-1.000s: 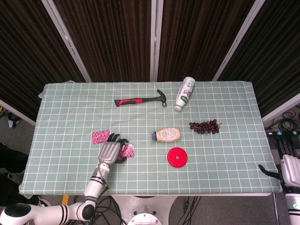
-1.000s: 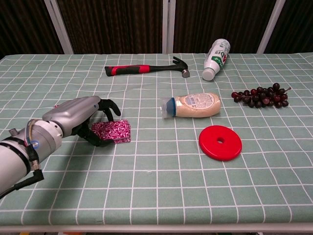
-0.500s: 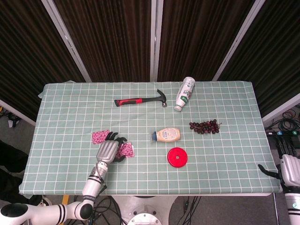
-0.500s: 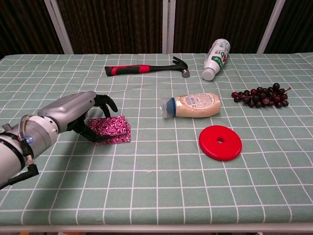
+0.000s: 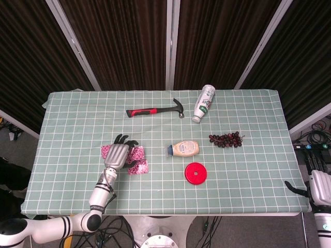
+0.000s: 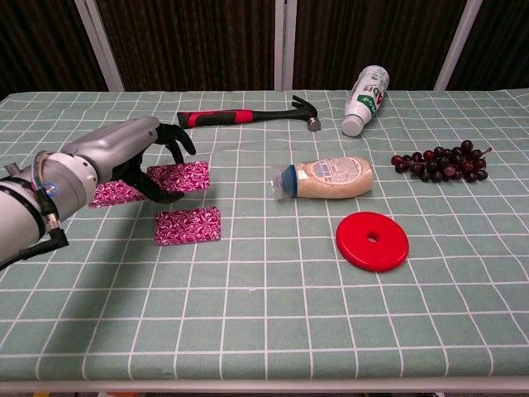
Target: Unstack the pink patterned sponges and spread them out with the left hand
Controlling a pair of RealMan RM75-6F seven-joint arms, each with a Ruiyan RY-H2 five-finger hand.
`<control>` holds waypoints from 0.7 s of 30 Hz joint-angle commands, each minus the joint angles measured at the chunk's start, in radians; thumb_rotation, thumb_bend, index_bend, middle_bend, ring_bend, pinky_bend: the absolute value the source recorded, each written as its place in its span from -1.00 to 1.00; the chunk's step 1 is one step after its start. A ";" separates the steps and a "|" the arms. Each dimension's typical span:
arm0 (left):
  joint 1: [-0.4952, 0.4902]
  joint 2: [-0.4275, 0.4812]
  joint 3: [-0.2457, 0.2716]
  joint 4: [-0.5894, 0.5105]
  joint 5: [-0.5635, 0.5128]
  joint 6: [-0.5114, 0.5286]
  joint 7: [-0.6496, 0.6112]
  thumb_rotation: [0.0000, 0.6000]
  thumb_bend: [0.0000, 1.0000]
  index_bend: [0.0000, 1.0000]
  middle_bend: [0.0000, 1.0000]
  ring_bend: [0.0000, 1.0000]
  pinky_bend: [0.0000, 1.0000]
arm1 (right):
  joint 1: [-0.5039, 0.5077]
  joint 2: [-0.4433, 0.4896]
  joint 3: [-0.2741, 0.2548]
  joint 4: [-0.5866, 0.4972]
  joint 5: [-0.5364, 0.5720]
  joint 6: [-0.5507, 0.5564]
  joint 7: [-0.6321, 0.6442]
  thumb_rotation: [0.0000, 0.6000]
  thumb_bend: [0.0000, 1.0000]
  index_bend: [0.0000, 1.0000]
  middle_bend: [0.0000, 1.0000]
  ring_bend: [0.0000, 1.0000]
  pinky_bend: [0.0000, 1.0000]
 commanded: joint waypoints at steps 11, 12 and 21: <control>-0.070 -0.034 -0.036 0.116 -0.063 -0.079 -0.027 1.00 -0.43 -0.42 -0.21 -0.80 -0.96 | 0.003 0.001 0.004 0.009 0.010 -0.010 0.007 1.00 -0.82 -1.00 -1.00 -1.00 -1.00; -0.074 -0.038 -0.038 0.122 -0.065 -0.081 -0.031 1.00 -0.43 -0.42 -0.21 -0.80 -0.96 | 0.003 0.001 0.004 0.009 0.011 -0.012 0.007 1.00 -0.82 -1.00 -1.00 -1.00 -1.00; -0.085 -0.053 -0.031 0.146 -0.046 -0.073 -0.070 1.00 -0.44 -0.48 -0.43 -0.81 -0.88 | 0.005 0.001 0.005 0.016 0.020 -0.022 0.009 1.00 -0.82 -1.00 -1.00 -1.00 -1.00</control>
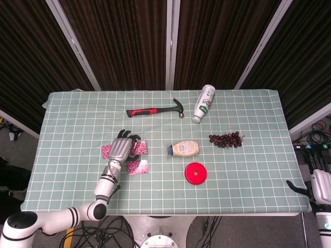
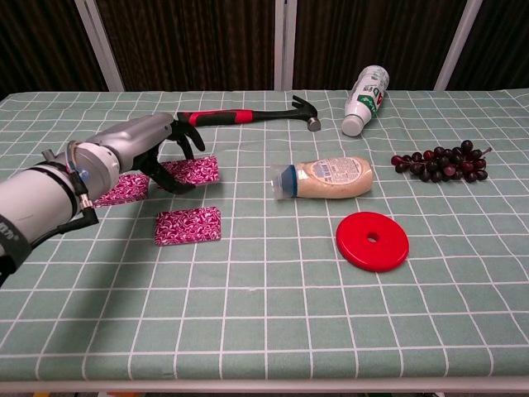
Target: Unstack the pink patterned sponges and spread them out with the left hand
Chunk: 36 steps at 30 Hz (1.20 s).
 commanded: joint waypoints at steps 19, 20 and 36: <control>0.072 0.104 0.039 -0.089 0.019 0.055 -0.063 1.00 -0.52 -0.66 -0.70 -0.89 -0.90 | -0.002 0.001 0.000 -0.010 -0.012 0.014 -0.008 1.00 -0.82 -1.00 -1.00 -1.00 -1.00; 0.090 0.127 0.046 -0.109 0.020 0.056 -0.083 1.00 -0.53 -0.66 -0.70 -0.92 -0.92 | -0.001 -0.001 -0.001 -0.011 -0.014 0.015 -0.010 1.00 -0.82 -1.00 -1.00 -1.00 -1.00; 0.352 0.401 0.204 -0.189 0.259 0.223 -0.465 1.00 -0.59 -0.65 -0.71 -0.99 -0.93 | -0.008 -0.008 -0.020 -0.015 -0.048 0.031 0.000 1.00 -0.82 -1.00 -1.00 -1.00 -1.00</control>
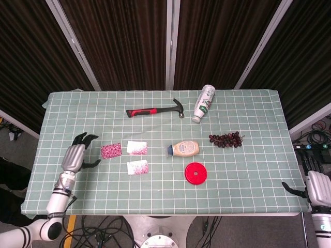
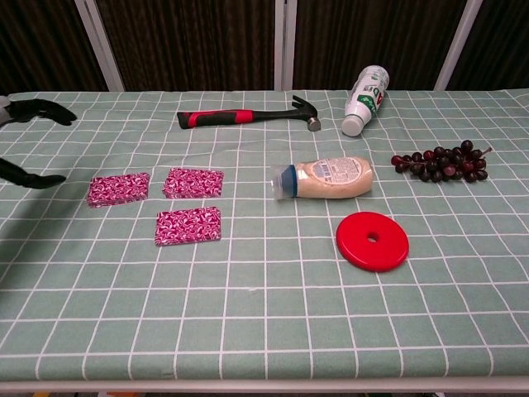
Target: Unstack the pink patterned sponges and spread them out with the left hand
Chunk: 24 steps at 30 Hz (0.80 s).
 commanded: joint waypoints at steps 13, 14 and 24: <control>0.270 0.171 0.134 -0.101 0.090 0.272 -0.072 1.00 -0.60 -0.65 -0.71 -0.99 -0.93 | -0.018 0.000 -0.013 -0.023 -0.015 0.028 0.001 1.00 -0.82 -1.00 -1.00 -1.00 -1.00; 0.286 0.175 0.137 -0.092 0.100 0.294 -0.076 1.00 -0.60 -0.65 -0.71 -0.99 -0.93 | -0.017 -0.001 -0.015 -0.023 -0.016 0.026 -0.003 1.00 -0.82 -1.00 -1.00 -1.00 -1.00; 0.345 0.180 0.143 -0.044 0.183 0.383 -0.092 1.00 -0.61 -0.65 -0.71 -0.99 -0.93 | -0.020 -0.008 -0.027 -0.030 -0.030 0.032 -0.030 1.00 -0.82 -1.00 -1.00 -1.00 -1.00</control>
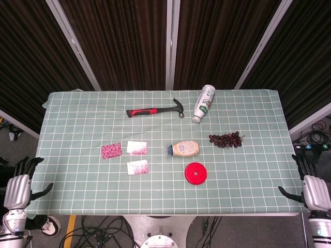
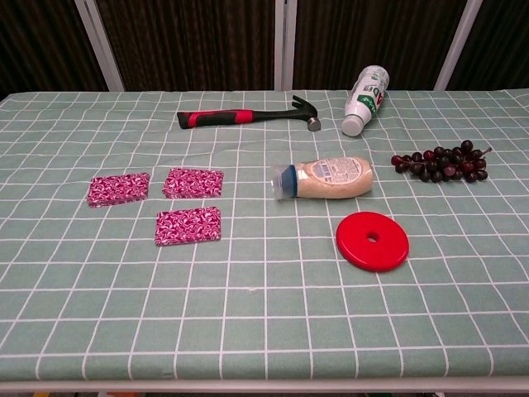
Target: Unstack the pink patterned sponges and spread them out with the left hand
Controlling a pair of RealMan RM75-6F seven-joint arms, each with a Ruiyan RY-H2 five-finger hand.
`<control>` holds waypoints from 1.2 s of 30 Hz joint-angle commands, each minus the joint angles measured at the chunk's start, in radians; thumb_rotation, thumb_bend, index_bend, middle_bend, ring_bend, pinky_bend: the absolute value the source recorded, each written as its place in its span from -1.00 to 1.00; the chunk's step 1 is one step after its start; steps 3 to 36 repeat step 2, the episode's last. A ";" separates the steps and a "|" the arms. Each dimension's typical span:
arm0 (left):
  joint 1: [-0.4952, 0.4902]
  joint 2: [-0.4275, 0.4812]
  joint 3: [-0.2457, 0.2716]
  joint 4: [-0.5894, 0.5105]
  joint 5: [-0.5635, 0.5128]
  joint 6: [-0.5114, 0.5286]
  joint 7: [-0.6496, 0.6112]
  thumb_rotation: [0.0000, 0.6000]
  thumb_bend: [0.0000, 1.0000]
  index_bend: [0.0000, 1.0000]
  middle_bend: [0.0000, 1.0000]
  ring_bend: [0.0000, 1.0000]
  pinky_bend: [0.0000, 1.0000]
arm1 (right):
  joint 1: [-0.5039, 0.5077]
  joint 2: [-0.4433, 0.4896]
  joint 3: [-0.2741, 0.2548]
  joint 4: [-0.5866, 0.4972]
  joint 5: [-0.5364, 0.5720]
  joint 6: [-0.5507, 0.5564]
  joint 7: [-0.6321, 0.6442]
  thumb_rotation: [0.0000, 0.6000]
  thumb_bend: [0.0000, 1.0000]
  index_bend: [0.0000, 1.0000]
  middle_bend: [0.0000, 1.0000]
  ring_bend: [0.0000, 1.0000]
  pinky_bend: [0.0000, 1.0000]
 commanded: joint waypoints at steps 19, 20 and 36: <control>0.009 0.005 0.004 0.014 0.038 0.014 0.023 1.00 -0.62 -0.65 -0.71 -0.99 -0.93 | 0.000 0.000 0.001 -0.001 0.000 0.002 -0.002 1.00 -0.82 -1.00 -1.00 -1.00 -1.00; 0.009 0.005 0.004 0.014 0.038 0.014 0.023 1.00 -0.62 -0.65 -0.71 -0.99 -0.93 | 0.000 0.000 0.001 -0.001 0.000 0.002 -0.002 1.00 -0.82 -1.00 -1.00 -1.00 -1.00; 0.009 0.005 0.004 0.014 0.038 0.014 0.023 1.00 -0.62 -0.65 -0.71 -0.99 -0.93 | 0.000 0.000 0.001 -0.001 0.000 0.002 -0.002 1.00 -0.82 -1.00 -1.00 -1.00 -1.00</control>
